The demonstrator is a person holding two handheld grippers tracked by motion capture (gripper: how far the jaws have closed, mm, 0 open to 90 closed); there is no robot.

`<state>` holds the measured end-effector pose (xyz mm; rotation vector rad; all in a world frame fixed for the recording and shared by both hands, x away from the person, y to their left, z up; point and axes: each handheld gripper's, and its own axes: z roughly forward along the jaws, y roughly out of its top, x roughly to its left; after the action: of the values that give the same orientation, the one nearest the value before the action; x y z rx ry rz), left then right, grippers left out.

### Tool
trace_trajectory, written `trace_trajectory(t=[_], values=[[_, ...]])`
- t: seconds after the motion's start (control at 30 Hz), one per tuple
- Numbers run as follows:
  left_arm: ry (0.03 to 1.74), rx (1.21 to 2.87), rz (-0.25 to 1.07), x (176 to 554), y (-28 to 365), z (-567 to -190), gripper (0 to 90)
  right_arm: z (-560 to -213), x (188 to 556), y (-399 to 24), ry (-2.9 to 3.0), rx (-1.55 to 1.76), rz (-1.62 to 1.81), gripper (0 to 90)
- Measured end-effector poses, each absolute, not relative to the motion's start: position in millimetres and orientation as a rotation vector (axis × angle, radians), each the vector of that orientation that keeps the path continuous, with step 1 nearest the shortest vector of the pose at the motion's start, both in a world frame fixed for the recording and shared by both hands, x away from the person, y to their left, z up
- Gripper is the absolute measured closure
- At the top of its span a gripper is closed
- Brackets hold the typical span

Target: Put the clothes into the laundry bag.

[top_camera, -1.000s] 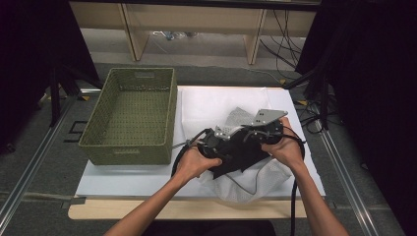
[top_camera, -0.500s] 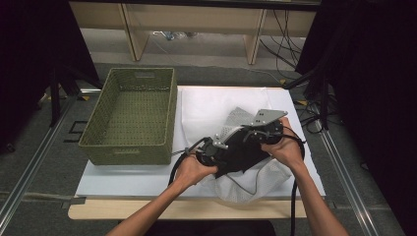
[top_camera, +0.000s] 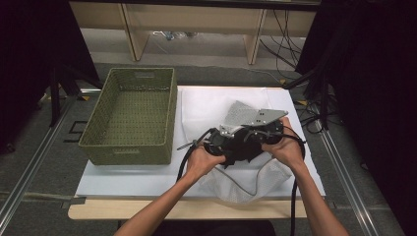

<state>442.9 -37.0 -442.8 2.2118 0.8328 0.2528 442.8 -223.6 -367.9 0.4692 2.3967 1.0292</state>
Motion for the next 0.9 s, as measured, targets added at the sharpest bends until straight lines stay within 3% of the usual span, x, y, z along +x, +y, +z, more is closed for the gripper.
trace_trajectory(t=[0.27, 0.37, 0.43, 0.53, 0.67, 0.77, 0.9], values=[[0.875, 2.189, 0.298, 455.5, -36.1, -445.3, 82.4, -368.4, 442.6, -223.7, 2.405, 0.468, 1.026, 90.0], [0.845, 2.210, 0.293, 450.3, -32.2, -442.2, 72.7, -368.8, 442.7, -223.7, 2.402, 0.465, 1.024, 90.0], [0.844, 2.202, 0.297, 447.6, -30.4, -441.0, 59.8, -368.8, 442.5, -223.8, 2.403, 0.467, 1.021, 90.0], [0.809, 2.227, 0.267, 439.0, -23.0, -436.9, 55.9, -368.7, 441.9, -223.4, 2.405, 0.475, 1.023, 90.0], [0.790, 2.259, 0.275, 431.5, -18.8, -441.2, 67.5, -369.2, 442.2, -222.1, 2.398, 0.476, 1.023, 90.0], [0.775, 2.283, 0.281, 435.8, -20.6, -445.2, 84.1, -368.3, 441.1, -221.5, 2.406, 0.466, 1.019, 90.0], [0.826, 2.220, 0.311, 442.1, -30.1, -452.1, 87.6, -367.9, 439.6, -220.0, 2.410, 0.448, 1.014, 90.0]])
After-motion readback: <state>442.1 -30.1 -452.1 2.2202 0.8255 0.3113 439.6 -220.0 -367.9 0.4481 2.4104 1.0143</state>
